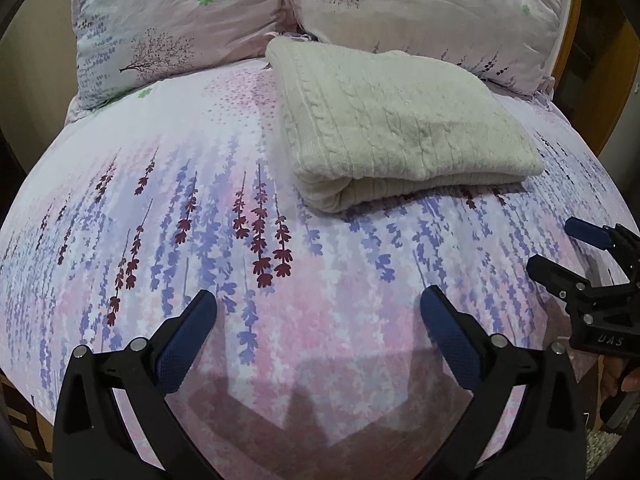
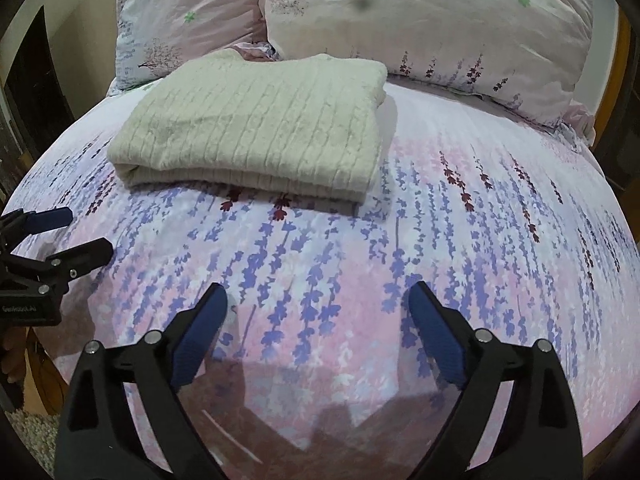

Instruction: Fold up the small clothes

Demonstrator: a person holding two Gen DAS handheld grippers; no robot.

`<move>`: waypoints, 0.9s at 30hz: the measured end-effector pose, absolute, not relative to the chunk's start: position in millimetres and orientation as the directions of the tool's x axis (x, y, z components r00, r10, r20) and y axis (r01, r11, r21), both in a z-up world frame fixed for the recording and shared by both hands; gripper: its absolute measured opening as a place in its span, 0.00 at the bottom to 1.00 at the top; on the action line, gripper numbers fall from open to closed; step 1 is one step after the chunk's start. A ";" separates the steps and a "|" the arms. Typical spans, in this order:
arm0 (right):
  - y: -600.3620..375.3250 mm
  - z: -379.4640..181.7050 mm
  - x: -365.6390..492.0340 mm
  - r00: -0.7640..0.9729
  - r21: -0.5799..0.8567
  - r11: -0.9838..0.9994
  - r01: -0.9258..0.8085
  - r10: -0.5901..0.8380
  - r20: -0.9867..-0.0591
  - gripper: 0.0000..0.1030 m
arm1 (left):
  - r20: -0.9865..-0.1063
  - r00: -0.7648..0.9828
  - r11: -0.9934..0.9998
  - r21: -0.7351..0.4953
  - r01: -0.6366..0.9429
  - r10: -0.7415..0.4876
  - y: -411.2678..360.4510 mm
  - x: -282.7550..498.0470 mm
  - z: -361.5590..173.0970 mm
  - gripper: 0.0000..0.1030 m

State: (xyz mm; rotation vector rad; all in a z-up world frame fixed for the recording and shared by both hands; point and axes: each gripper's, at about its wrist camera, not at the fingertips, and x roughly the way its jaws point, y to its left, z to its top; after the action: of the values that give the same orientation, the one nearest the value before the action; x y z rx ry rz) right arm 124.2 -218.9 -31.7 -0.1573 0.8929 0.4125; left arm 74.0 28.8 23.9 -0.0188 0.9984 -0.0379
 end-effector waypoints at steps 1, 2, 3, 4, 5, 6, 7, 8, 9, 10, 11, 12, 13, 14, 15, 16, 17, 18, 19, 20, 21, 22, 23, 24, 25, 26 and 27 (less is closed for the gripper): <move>-219.3 -31.8 124.6 0.555 0.037 0.911 -0.410 0.282 -0.783 0.93 | -0.840 0.540 0.999 -0.034 0.024 -0.042 29.2 74.3 23.7 0.99; -219.8 -32.2 125.2 0.555 0.036 0.912 -0.408 0.279 -0.783 0.94 | -0.841 0.539 0.999 -0.035 0.025 -0.043 29.3 74.3 23.7 0.99; -220.3 -32.8 126.0 0.554 0.037 0.913 -0.407 0.279 -0.784 0.96 | -0.842 0.538 0.999 -0.036 0.027 -0.045 29.3 74.6 23.8 0.99; -220.7 -33.5 127.0 0.553 0.037 0.914 -0.403 0.276 -0.786 0.98 | -0.842 0.537 0.999 -0.036 0.028 -0.046 29.4 74.8 23.8 0.99; -221.1 -33.9 127.9 0.553 0.038 0.916 -0.400 0.275 -0.786 0.98 | -0.843 0.536 0.999 -0.037 0.029 -0.047 29.4 75.1 23.8 0.99; -221.1 -34.2 127.5 0.555 0.039 0.916 -0.398 0.275 -0.785 0.98 | -0.845 0.533 0.999 -0.036 0.029 -0.046 29.2 75.3 23.9 0.99; -220.8 -34.2 127.1 0.557 0.038 0.917 -0.397 0.273 -0.785 0.98 | -0.845 0.532 0.999 -0.037 0.029 -0.047 29.5 76.4 23.8 0.99; -221.1 -34.3 127.1 0.557 0.038 0.917 -0.396 0.274 -0.784 0.98 | -0.846 0.532 0.999 -0.038 0.028 -0.047 30.0 76.5 23.8 0.99; -220.9 -34.3 126.9 0.559 0.038 0.918 -0.395 0.273 -0.783 0.98 | -0.845 0.533 0.999 -0.037 0.025 -0.045 29.1 76.1 23.7 0.99; -221.2 -34.6 127.1 0.561 0.037 0.918 -0.394 0.272 -0.782 0.98 | -0.845 0.534 0.999 -0.036 0.024 -0.044 28.8 75.8 23.7 0.99; -221.3 -34.7 127.3 0.563 0.036 0.919 -0.394 0.272 -0.781 0.98 | -0.844 0.534 0.999 -0.037 0.023 -0.043 28.6 75.5 23.8 0.99; -221.2 -34.8 127.0 0.565 0.036 0.919 -0.393 0.272 -0.779 0.98 | -0.844 0.535 0.999 -0.037 0.024 -0.044 28.8 75.9 23.6 0.99; -221.3 -34.7 127.2 0.565 0.036 0.919 -0.393 0.273 -0.778 0.98 | -0.844 0.535 0.999 -0.037 0.025 -0.045 28.8 76.0 23.4 0.99; -221.1 -34.7 126.7 0.566 0.036 0.919 -0.393 0.273 -0.778 0.98 | -0.843 0.536 0.999 -0.037 0.025 -0.044 28.3 75.8 23.4 0.99; -221.2 -34.7 126.7 0.566 0.036 0.919 -0.393 0.273 -0.778 0.98 | -0.844 0.534 0.999 -0.036 0.027 -0.045 29.0 76.3 23.3 0.99; -221.2 -34.6 126.7 0.566 0.036 0.919 -0.393 0.273 -0.778 0.98 | -0.845 0.534 0.999 -0.036 0.027 -0.045 29.0 76.1 23.2 0.99; -221.2 -34.7 126.7 0.566 0.036 0.919 -0.394 0.273 -0.778 0.98 | -0.845 0.533 0.999 -0.036 0.026 -0.044 28.8 76.0 23.2 0.99; -221.3 -34.6 126.8 0.566 0.036 0.918 -0.394 0.273 -0.778 0.98 | -0.846 0.532 0.999 -0.035 0.026 -0.043 28.5 76.1 23.2 0.99; -221.4 -34.7 126.8 0.565 0.036 0.918 -0.394 0.273 -0.778 0.98 | -0.846 0.531 0.999 -0.034 0.027 -0.043 29.2 76.5 23.3 0.99; -221.4 -34.7 126.8 0.565 0.036 0.918 -0.394 0.273 -0.778 0.98 | -0.846 0.531 0.999 -0.034 0.027 -0.043 29.5 76.8 23.3 0.99; -221.4 -34.8 126.9 0.566 0.036 0.918 -0.394 0.273 -0.778 0.98 | -0.847 0.530 0.999 -0.032 0.026 -0.041 29.3 77.0 23.2 0.99; -221.4 -34.7 126.8 0.566 0.036 0.918 -0.394 0.273 -0.778 0.98 | -0.847 0.529 0.999 -0.032 0.027 -0.041 29.7 77.3 23.4 0.99; -221.4 -34.7 126.7 0.565 0.036 0.918 -0.394 0.273 -0.778 0.98 | -0.848 0.529 0.999 -0.031 0.027 -0.041 29.7 77.5 23.4 0.99; -221.4 -34.8 126.9 0.565 0.036 0.918 -0.394 0.273 -0.778 0.98 | -0.848 0.529 0.999 -0.030 0.028 -0.040 29.8 77.9 23.3 0.99; -221.3 -34.7 126.6 0.565 0.036 0.919 -0.394 0.273 -0.778 0.98 | -0.848 0.529 0.999 -0.030 0.028 -0.040 29.9 78.3 23.1 0.99; -221.3 -34.7 126.6 0.565 0.036 0.919 -0.393 0.273 -0.778 0.98 | -0.848 0.528 0.999 -0.029 0.028 -0.040 29.9 78.6 23.2 0.99; -221.2 -34.7 126.6 0.565 0.036 0.919 -0.393 0.273 -0.778 0.98 | -0.848 0.529 0.999 -0.030 0.027 -0.040 29.6 77.9 23.0 0.99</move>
State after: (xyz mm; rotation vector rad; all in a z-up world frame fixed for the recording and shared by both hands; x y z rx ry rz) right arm 126.6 -221.2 -34.7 -0.1473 0.8876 0.3932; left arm 77.9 29.6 23.0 -0.0140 1.0129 -0.0400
